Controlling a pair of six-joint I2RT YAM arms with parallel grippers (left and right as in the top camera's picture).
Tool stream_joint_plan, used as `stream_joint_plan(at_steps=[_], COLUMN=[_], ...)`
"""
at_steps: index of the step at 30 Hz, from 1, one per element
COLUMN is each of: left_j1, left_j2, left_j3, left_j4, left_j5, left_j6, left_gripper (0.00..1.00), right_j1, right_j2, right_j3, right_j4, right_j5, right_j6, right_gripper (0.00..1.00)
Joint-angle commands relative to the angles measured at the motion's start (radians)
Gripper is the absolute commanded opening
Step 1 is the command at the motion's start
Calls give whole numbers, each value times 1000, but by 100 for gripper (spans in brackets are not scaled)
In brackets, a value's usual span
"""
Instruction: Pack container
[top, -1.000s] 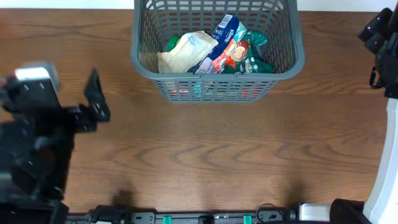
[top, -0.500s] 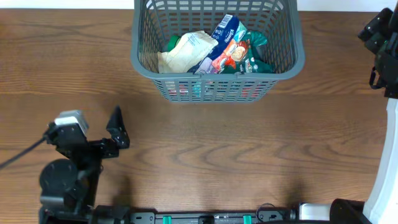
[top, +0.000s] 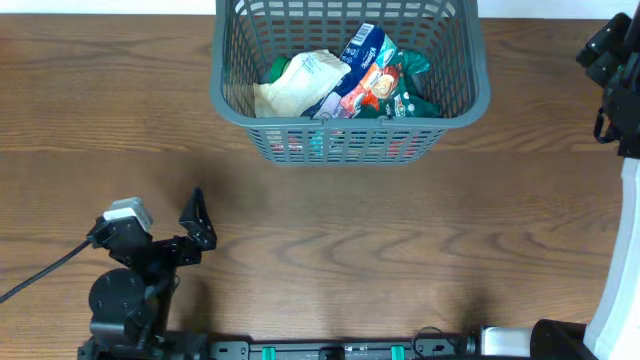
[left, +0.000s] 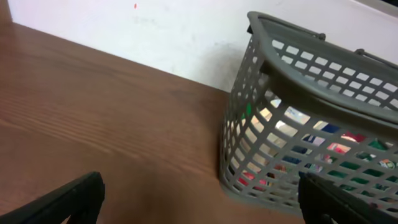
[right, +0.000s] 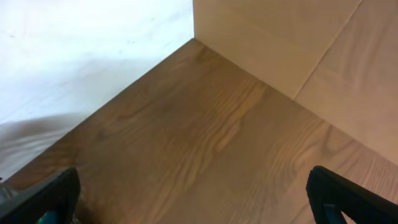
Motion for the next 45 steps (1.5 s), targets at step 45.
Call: stream_joint_plan(at_steps=[45], left_j1=[6], left_j2=[-204], left_j3=[-367], left_j4=[93], left_j5=[22], left_j6=[-29], left_gripper=[99], right_j1=[-4], right_j2=[3], right_j3=[1], right_j4=[-2], right_j5=[6], right_j6=[14], right_gripper=[99])
